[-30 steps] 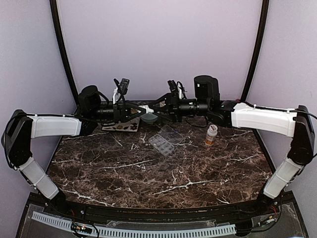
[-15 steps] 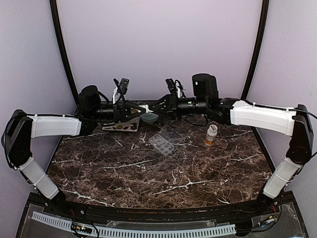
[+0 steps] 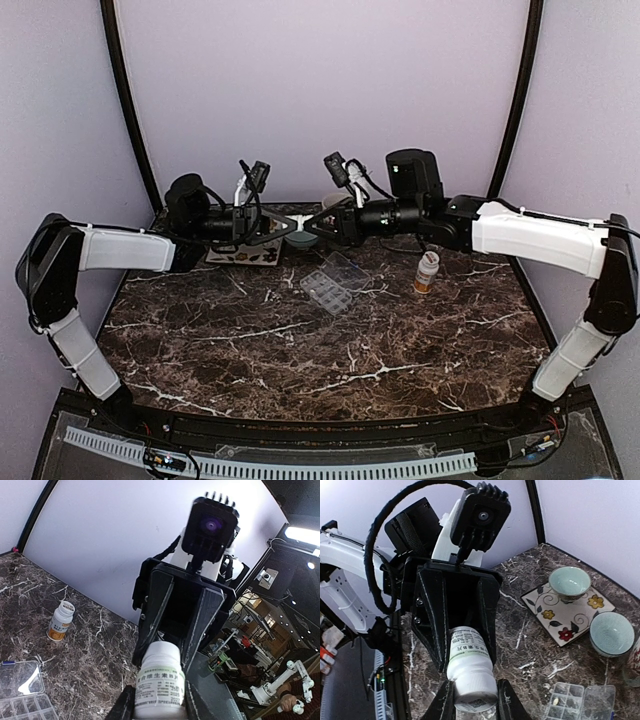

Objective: Sort the pills into containers
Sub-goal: Unscrew the lid of the pill bottle.

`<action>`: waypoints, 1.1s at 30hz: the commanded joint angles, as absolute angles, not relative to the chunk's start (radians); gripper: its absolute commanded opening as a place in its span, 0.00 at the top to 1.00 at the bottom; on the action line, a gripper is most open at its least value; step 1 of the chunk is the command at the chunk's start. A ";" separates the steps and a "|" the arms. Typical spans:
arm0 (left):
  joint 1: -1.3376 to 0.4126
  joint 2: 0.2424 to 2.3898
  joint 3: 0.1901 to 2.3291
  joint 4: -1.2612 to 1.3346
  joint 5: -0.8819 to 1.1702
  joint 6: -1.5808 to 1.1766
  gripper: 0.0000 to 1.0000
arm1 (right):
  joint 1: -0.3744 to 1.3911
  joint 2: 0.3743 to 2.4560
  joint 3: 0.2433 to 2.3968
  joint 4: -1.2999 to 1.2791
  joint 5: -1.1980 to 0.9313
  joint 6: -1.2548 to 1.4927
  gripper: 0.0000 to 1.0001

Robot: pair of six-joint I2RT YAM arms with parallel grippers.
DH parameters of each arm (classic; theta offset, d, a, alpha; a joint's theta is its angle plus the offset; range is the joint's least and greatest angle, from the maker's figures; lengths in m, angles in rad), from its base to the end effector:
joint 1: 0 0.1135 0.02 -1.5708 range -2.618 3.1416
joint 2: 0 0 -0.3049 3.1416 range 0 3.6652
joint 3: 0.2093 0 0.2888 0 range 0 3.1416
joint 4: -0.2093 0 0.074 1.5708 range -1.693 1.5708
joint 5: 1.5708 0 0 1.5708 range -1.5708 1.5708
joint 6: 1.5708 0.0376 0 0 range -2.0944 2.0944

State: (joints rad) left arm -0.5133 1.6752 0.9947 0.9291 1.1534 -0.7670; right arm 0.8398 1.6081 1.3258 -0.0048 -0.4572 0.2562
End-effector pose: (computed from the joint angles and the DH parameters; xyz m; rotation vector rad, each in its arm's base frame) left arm 0.3277 -0.2242 0.3076 0.9460 1.4772 -1.7354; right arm 0.2699 0.3258 0.3666 -0.8951 1.7888 1.1588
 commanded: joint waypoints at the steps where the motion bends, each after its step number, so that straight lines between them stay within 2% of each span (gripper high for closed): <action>1: -0.523 1.663 1.048 1.043 1.230 -0.851 1.00 | 0.906 1.601 1.299 -0.057 -0.227 -0.022 0.94; 8: -0.522 1.676 1.053 1.076 1.244 -0.888 1.00 | 0.927 1.601 1.270 -0.018 -0.145 -0.075 0.85; 15: -0.523 1.692 1.050 1.126 1.256 -0.928 1.00 | 0.927 1.604 1.285 -0.009 -0.168 -0.043 0.56; 19: -0.522 1.689 1.046 1.119 1.256 -0.917 1.00 | 0.922 1.601 1.277 0.008 -0.177 -0.011 0.46; 26: -0.523 1.657 1.034 1.020 1.209 -0.809 1.00 | 0.919 1.541 1.263 -0.009 -0.193 0.069 0.43; 33: -0.523 1.619 1.008 0.940 1.135 -0.686 1.00 | 0.914 1.465 1.211 -0.020 -0.224 0.314 0.43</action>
State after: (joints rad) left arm -0.5201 1.6798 1.0203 0.9684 1.1778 -0.7738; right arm 0.9218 1.5314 1.2430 -0.0319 -0.1905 0.1394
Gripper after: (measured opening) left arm 0.280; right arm 0.573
